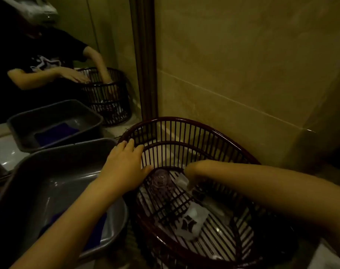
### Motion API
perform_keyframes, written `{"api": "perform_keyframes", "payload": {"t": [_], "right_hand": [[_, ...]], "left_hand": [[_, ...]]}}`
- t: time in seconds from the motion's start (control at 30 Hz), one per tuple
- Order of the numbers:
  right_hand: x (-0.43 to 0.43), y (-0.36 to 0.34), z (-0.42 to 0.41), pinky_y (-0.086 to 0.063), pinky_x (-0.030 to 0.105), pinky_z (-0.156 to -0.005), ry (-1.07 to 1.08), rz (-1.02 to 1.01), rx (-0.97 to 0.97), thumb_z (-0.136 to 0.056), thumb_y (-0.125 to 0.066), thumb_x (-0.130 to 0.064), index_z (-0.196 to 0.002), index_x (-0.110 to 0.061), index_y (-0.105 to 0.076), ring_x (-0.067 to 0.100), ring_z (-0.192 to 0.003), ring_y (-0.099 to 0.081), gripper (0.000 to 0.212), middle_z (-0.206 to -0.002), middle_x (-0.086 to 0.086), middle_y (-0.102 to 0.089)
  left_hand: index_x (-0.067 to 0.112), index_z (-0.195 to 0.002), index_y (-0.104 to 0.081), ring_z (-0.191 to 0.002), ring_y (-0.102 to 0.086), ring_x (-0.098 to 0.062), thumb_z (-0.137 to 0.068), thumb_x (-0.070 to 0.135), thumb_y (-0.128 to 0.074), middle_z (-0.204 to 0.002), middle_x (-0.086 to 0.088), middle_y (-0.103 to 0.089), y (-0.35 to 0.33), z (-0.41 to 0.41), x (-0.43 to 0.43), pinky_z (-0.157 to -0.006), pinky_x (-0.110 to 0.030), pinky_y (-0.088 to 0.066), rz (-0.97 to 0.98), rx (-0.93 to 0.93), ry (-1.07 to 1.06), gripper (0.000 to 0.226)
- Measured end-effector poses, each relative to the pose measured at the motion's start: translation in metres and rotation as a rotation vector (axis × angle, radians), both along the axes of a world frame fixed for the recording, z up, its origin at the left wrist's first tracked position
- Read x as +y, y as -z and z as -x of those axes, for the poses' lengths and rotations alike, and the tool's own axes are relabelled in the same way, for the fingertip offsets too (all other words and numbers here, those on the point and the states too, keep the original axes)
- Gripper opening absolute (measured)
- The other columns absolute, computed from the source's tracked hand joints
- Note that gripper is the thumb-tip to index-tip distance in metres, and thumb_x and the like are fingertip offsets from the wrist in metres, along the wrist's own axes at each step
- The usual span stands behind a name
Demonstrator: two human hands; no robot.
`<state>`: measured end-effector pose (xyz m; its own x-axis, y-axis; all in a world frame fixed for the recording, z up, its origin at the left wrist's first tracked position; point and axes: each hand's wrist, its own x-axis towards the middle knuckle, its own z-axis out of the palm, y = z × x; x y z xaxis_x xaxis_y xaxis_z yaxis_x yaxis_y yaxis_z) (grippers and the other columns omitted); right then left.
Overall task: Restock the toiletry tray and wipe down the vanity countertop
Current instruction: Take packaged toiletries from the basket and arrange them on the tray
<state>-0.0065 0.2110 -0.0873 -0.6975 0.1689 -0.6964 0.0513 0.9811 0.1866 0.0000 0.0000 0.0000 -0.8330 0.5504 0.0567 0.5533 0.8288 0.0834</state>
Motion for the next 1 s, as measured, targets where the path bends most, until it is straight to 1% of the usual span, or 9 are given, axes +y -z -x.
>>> {"api": "perform_keyframes", "payload": {"t": [0.1,0.2,0.3,0.5,0.6,0.7,0.77,0.87,1.0], "right_hand": [[-0.002,0.02,0.011,-0.044,0.039,-0.09,-0.145,-0.106,-0.09,-0.091,-0.052,-0.036,-0.144,-0.014,-0.027,0.029,-0.106,-0.051,0.063,-0.139,0.014,-0.044],[-0.006,0.042,0.02,-0.043,0.037,-0.084,-0.183,-0.183,-0.118,-0.091,-0.052,-0.036,-0.144,-0.015,-0.027,0.029,-0.113,-0.048,0.062,-0.146,0.011,-0.036],[-0.004,0.058,0.027,-0.043,0.04,-0.095,-0.269,-0.227,-0.076,-0.085,-0.062,-0.03,-0.146,-0.022,-0.024,0.032,-0.129,-0.039,0.073,-0.149,0.011,-0.029],[-0.01,0.049,0.025,-0.03,0.039,-0.108,-0.277,-0.121,-0.151,-0.093,-0.05,-0.022,-0.146,-0.01,-0.023,0.032,-0.137,-0.029,0.06,-0.152,0.014,-0.024],[-0.011,0.017,0.03,-0.045,0.032,-0.09,-0.113,0.08,-0.054,-0.094,-0.048,-0.016,-0.13,-0.007,-0.049,0.026,-0.124,-0.05,0.038,-0.137,0.012,-0.051],[-0.008,-0.038,0.039,-0.051,0.029,-0.072,0.096,0.152,-0.074,-0.094,-0.048,-0.015,-0.112,-0.005,-0.057,0.02,-0.099,-0.063,0.022,-0.111,0.009,-0.061],[-0.003,-0.08,0.041,-0.053,0.025,-0.061,0.155,0.324,-0.026,-0.092,-0.05,-0.014,-0.095,-0.007,-0.057,0.017,-0.074,-0.063,0.011,-0.091,0.01,-0.06],[0.01,-0.137,0.033,-0.055,0.022,-0.054,0.23,0.86,0.199,-0.086,-0.057,-0.01,-0.102,-0.006,-0.056,0.014,-0.056,-0.064,0.016,-0.087,0.011,-0.062],[0.006,-0.196,0.002,-0.053,0.021,-0.06,0.142,1.392,0.372,-0.083,-0.062,-0.009,-0.095,-0.018,-0.06,0.01,-0.066,-0.068,0.015,-0.091,0.003,-0.065]], "left_hand": [[0.017,-0.146,-0.01,-0.144,0.001,-0.03,-0.086,0.057,-0.043,-0.157,-0.013,-0.002,0.01,-0.001,0.003,-0.116,-0.042,-0.002,0.044,0.02,-0.059,0.08],[0.014,-0.146,-0.004,-0.144,0.005,-0.028,-0.086,0.059,-0.04,-0.157,-0.015,0.002,0.015,-0.005,0.007,-0.116,-0.039,0.003,0.051,0.05,-0.116,0.084],[0.011,-0.146,-0.003,-0.144,0.007,-0.028,-0.086,0.059,-0.04,-0.157,-0.015,0.004,0.015,-0.006,0.008,-0.115,-0.037,0.004,0.047,0.073,-0.187,0.086],[0.007,-0.145,0.0,-0.144,0.009,-0.026,-0.086,0.057,-0.041,-0.156,-0.015,0.007,0.016,-0.007,0.011,-0.115,-0.035,0.005,0.103,0.055,-0.238,0.088],[0.008,-0.145,-0.001,-0.144,0.008,-0.025,-0.087,0.056,-0.041,-0.157,-0.014,0.006,0.015,-0.008,0.012,-0.114,-0.034,0.005,0.109,0.063,-0.246,0.086],[0.011,-0.146,-0.007,-0.144,0.004,-0.023,-0.09,0.052,-0.037,-0.157,-0.012,-0.001,0.012,-0.007,0.012,-0.114,-0.034,0.001,0.049,0.03,-0.26,0.075],[0.016,-0.144,-0.022,-0.143,-0.013,-0.022,-0.091,0.047,-0.038,-0.153,-0.008,-0.023,0.006,-0.006,0.014,-0.115,-0.035,-0.011,-0.192,-0.017,-0.247,0.063],[0.027,-0.134,-0.038,-0.113,-0.045,0.004,-0.091,0.049,-0.039,-0.117,0.017,-0.051,-0.01,-0.007,0.022,-0.094,-0.012,-0.033,-0.792,-0.144,-0.295,0.049],[0.021,-0.132,-0.045,-0.122,-0.049,-0.017,-0.072,0.072,-0.04,-0.138,-0.006,-0.047,-0.025,-0.004,0.031,-0.094,-0.03,-0.042,-1.494,-0.861,-0.172,0.079]]}}
